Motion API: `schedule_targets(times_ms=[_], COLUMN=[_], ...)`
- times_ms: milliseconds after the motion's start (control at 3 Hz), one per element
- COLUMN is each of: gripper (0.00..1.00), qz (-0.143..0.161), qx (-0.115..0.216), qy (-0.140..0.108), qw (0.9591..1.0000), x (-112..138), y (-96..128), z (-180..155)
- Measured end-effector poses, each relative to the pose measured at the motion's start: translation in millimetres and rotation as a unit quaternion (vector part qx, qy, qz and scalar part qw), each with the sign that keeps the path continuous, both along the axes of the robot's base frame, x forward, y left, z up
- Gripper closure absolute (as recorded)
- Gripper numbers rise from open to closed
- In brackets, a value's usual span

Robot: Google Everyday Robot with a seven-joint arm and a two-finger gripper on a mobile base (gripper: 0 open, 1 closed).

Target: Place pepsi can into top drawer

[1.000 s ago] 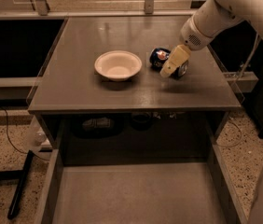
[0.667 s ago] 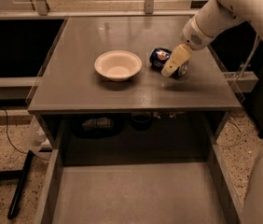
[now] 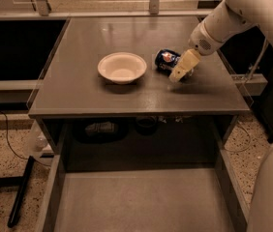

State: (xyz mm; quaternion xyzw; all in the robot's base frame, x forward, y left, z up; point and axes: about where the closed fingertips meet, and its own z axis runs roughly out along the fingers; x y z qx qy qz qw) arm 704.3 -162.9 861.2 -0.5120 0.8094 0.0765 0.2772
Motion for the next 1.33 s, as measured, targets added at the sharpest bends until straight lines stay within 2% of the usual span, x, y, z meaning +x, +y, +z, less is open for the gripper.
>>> schedule_targets(times_ms=[333,1333], gripper=[0.18,0.88], qz=[0.000,0.000], qx=[0.000,0.000], qy=[0.000,0.000], qw=[1.0000,1.0000], x=[0.0,0.0], y=[0.0,0.1], z=[0.0,-0.2])
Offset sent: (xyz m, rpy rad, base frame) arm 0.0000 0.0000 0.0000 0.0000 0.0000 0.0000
